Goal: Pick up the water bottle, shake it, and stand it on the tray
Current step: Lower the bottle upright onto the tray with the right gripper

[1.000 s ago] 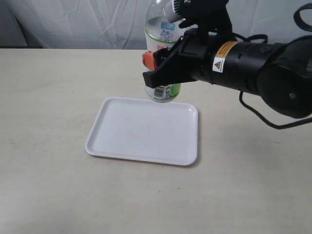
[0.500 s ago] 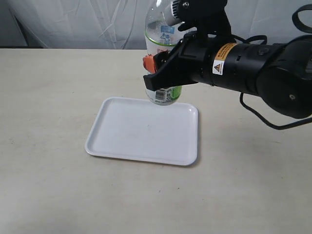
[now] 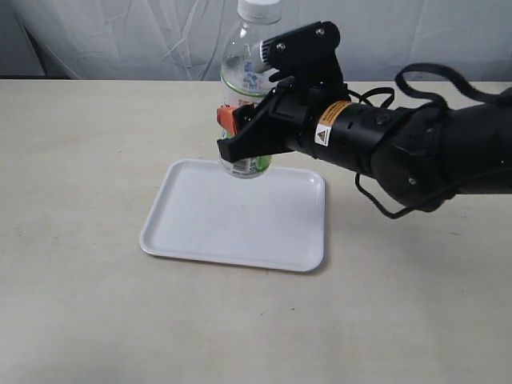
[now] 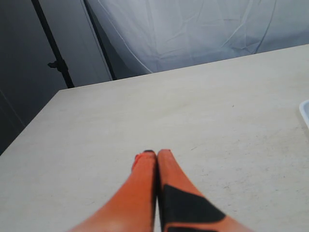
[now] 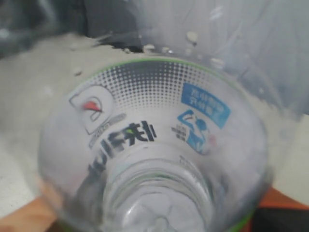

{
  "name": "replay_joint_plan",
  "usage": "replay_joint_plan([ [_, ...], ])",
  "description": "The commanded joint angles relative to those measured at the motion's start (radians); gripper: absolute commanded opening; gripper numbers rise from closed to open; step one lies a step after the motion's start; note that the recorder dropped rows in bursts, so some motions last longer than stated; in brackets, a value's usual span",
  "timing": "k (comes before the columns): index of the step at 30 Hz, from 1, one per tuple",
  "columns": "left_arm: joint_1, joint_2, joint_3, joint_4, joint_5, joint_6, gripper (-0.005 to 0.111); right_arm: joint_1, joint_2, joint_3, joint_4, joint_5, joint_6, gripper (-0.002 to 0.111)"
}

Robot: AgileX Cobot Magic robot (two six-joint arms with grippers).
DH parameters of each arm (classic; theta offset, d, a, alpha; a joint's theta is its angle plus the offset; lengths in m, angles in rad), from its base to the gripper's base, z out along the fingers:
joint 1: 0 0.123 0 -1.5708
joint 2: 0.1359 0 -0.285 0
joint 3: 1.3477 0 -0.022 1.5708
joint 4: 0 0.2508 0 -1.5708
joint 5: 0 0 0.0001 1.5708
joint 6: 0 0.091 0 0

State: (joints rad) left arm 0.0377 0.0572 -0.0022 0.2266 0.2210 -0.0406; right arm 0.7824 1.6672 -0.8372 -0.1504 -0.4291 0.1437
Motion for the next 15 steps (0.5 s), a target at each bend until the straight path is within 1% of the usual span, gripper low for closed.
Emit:
replay_joint_plan([
  [1, 0.001, -0.004, 0.002, 0.001, -0.013, -0.004, 0.000, -0.015, 0.090, -0.004, 0.004, -0.144, -0.017, -0.001],
  [5, 0.001, -0.004, 0.002, 0.001, -0.013, -0.004, 0.000, -0.015, 0.198, -0.005, 0.002, -0.289, -0.040, -0.001],
  [8, 0.001, -0.004, 0.002, 0.001, -0.013, -0.004, 0.000, -0.015, 0.265, -0.005, 0.002, -0.366, -0.048, -0.001],
  [12, 0.001, -0.004, 0.002, 0.001, -0.013, -0.004, 0.000, -0.015, 0.322, -0.005, 0.002, -0.414, -0.048, -0.001],
  [15, 0.001, -0.004, 0.002, 0.001, -0.013, -0.004, 0.000, -0.015, 0.332, -0.005, -0.002, -0.414, -0.048, -0.001],
])
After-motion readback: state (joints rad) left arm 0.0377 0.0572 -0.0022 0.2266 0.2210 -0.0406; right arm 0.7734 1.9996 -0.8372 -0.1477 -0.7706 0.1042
